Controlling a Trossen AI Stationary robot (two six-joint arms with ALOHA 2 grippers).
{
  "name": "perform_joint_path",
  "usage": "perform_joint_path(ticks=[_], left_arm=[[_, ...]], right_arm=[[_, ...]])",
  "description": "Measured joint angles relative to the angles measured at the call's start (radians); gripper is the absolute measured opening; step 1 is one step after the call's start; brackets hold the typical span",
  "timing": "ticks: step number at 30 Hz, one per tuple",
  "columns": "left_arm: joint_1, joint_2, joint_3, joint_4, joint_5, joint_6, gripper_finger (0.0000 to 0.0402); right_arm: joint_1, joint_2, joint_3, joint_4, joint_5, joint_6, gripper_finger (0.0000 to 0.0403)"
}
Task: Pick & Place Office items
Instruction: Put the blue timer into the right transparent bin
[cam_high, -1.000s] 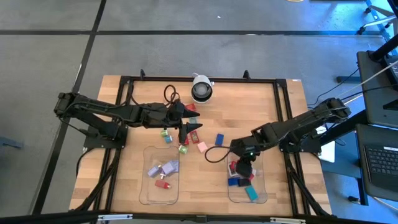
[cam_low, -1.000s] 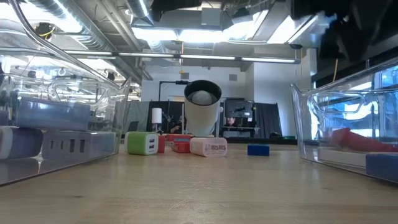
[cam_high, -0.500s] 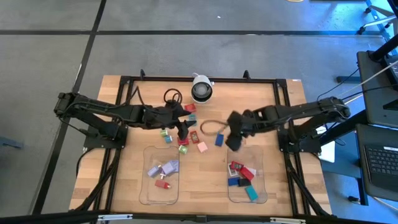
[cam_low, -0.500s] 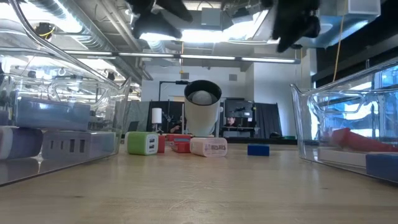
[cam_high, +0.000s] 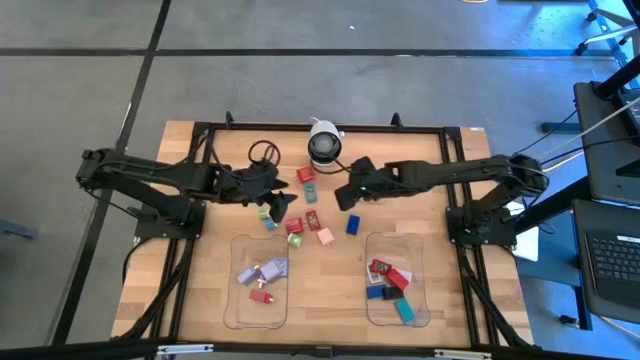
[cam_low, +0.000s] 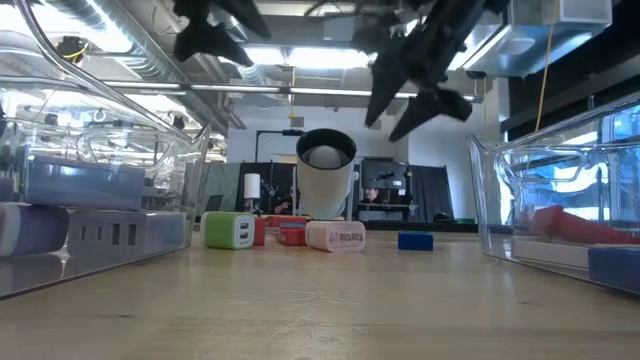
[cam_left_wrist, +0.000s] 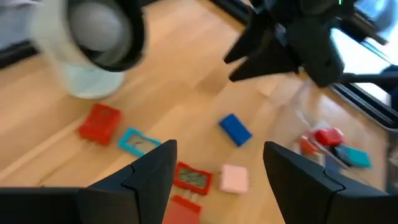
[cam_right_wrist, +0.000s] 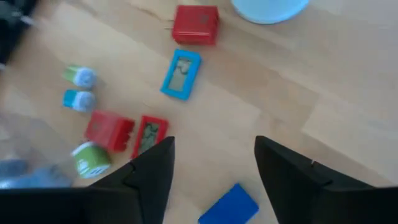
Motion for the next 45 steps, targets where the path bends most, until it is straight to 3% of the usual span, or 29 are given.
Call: perform_joint_path(ticks=[4,9,18,29,45], left_arm=[[0.000,-0.011,0.000,-0.075,-0.077,-0.040,0.0237],[0.000,-0.010,0.000,-0.114,-0.091,-0.062,0.0237],[0.000,-0.010,0.000,-0.141,-0.086,-0.083,0.0237],[0.000,-0.010,0.000,-0.165,-0.085,-0.082,0.0237],[0.000,-0.010,0.000,-0.171,-0.069,-0.080,0.0237]], right_arm=[[-0.024,0.073,0.000,0.035,-0.031,0.015,0.0258],[-0.038,0.151,0.000,0.045,-0.097,0.091,0.0292],[-0.033,0.257,-0.001,0.035,-0.309,0.248,0.0294],[-0.009,0.279,-0.001,-0.108,-0.306,0.341,0.0291],[0.030,0.324,-0.001,-0.069,-0.287,0.389,0.0291]])
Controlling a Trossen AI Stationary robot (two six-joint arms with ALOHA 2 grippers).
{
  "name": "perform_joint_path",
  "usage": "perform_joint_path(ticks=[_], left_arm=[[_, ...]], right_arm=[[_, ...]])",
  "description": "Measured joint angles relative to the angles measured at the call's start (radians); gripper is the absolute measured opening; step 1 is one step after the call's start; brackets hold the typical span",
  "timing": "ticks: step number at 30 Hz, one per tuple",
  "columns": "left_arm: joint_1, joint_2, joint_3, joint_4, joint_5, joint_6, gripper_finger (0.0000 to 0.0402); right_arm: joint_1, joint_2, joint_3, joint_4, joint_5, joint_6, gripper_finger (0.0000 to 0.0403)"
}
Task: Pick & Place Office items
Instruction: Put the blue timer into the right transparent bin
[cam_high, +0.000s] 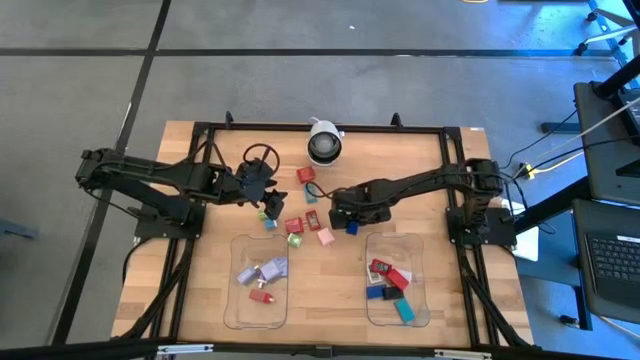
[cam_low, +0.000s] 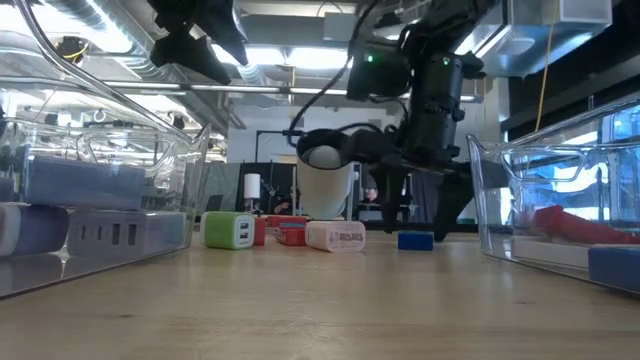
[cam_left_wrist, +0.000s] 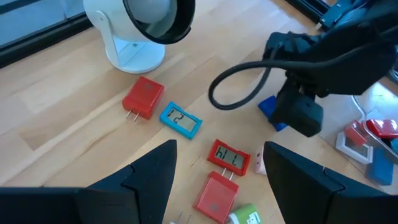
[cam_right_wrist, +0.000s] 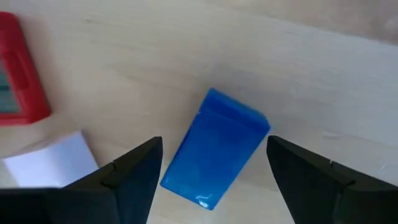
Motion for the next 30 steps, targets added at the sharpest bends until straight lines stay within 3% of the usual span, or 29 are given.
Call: perform_joint_path(ticks=[11,25,30], left_arm=[[0.000,0.000,0.000,-0.007,0.000,0.003,0.0237],[0.000,0.000,0.000,-0.007,-0.047,0.019,0.0237],[0.000,0.000,0.000,-0.007,-0.047,0.018,0.0237]], right_arm=[[0.011,0.028,0.002,0.015,0.036,-0.109,0.0280],[0.009,0.030,0.000,0.011,0.098,-0.237,0.0160],[0.007,0.028,0.000,0.028,0.139,-0.256,0.0156]])
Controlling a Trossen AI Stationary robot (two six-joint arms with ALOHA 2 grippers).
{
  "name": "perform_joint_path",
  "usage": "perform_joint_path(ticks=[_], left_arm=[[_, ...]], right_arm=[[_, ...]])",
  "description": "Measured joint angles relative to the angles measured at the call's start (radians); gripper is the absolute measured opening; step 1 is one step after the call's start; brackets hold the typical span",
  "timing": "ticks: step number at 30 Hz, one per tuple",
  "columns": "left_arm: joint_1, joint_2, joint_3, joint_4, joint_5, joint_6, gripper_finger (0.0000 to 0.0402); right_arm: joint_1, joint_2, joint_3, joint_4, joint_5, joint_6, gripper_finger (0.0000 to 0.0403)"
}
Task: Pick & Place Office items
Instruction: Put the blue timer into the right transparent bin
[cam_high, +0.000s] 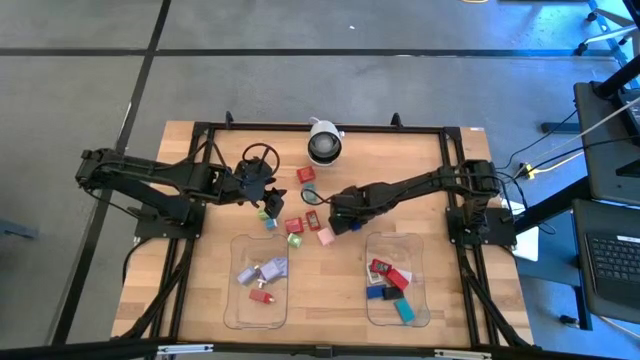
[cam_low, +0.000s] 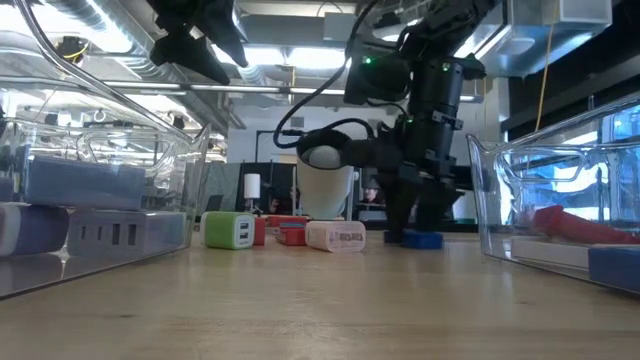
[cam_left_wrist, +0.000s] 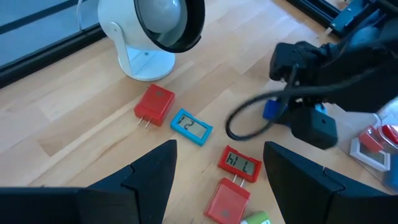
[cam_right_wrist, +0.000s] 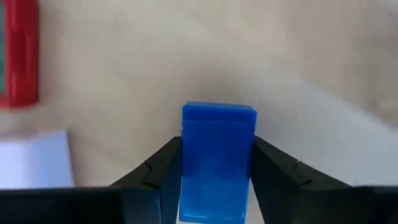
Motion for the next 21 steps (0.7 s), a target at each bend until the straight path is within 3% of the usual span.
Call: perform_joint_path(ticks=[4,9,15,21], left_arm=[[0.000,0.000,0.000,0.000,0.000,-0.002,0.0237],[0.000,0.000,0.000,0.000,0.000,-0.010,0.0237],[0.000,0.000,0.000,0.000,0.000,-0.010,0.0237],[0.000,0.000,0.000,0.001,-0.006,-0.010,0.0237]], right_arm=[[-0.003,-0.024,-0.001,-0.012,0.038,-0.018,0.0168],[-0.002,-0.126,-0.002,-0.020,0.098,-0.037,0.0155],[0.004,-0.329,-0.002,0.028,0.211,-0.105,0.0161],[0.033,-0.529,-0.001,0.203,0.344,-0.264,0.0161]])
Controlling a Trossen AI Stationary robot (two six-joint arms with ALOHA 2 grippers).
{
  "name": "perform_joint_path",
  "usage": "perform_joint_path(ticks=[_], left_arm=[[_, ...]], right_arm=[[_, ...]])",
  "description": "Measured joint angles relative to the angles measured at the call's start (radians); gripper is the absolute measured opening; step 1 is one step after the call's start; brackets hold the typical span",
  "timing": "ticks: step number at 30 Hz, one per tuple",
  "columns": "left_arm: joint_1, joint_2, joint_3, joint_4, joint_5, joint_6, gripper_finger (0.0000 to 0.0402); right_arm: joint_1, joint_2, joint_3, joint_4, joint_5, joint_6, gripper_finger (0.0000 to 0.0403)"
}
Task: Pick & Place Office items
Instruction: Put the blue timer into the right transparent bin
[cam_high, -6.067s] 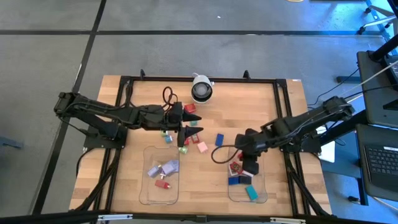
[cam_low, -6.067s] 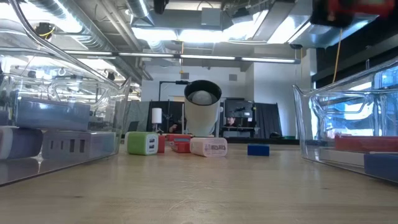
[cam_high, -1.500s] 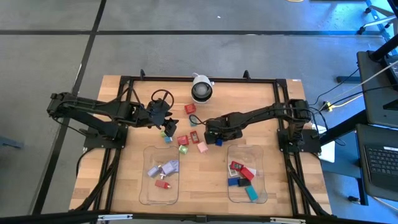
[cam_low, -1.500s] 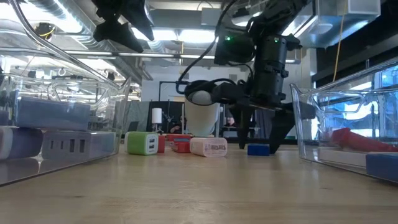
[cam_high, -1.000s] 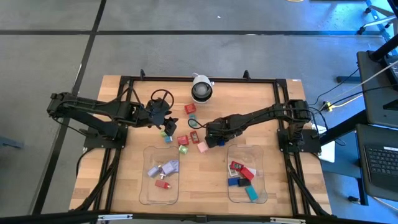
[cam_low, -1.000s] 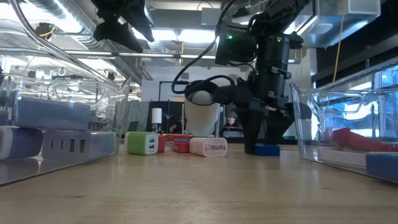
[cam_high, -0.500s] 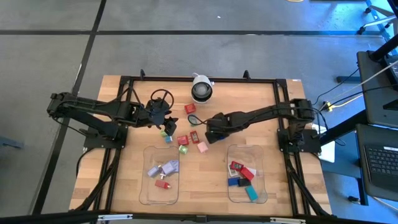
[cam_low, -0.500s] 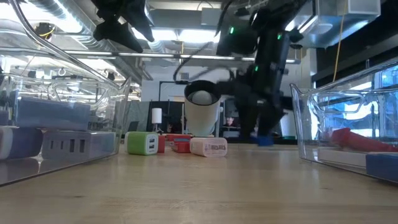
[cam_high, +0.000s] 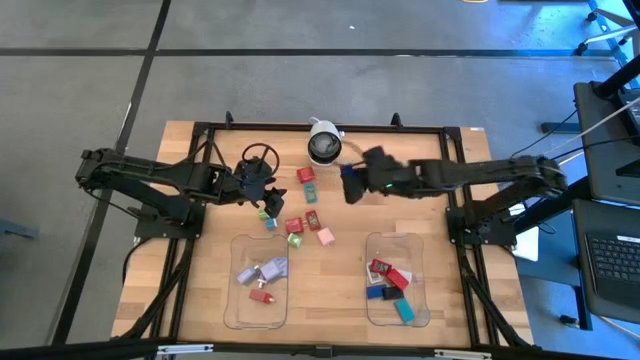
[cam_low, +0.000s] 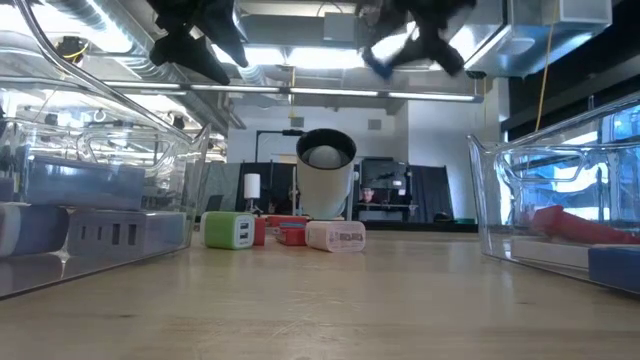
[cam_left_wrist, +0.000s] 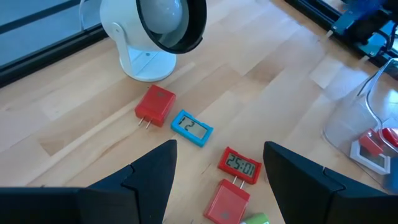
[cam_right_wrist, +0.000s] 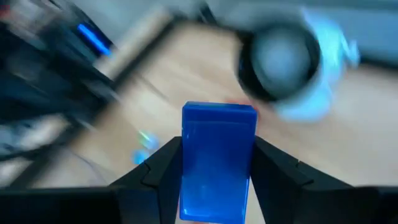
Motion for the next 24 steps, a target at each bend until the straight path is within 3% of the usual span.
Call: perform_joint_path(ticks=[5,13,24], left_arm=[[0.000,0.000,0.000,0.002,-0.002,-0.002,0.0237],[0.000,0.000,0.000,0.035,-0.002,-0.003,0.0237],[0.000,0.000,0.000,0.078,0.017,-0.029,0.0237]], right_arm=[[0.022,-0.096,0.000,0.206,0.015,-0.177,0.0161],[0.050,-0.134,0.001,0.477,-0.115,-0.384,0.0162],[0.062,-0.135,0.001,0.526,-0.210,-0.392,0.0162]])
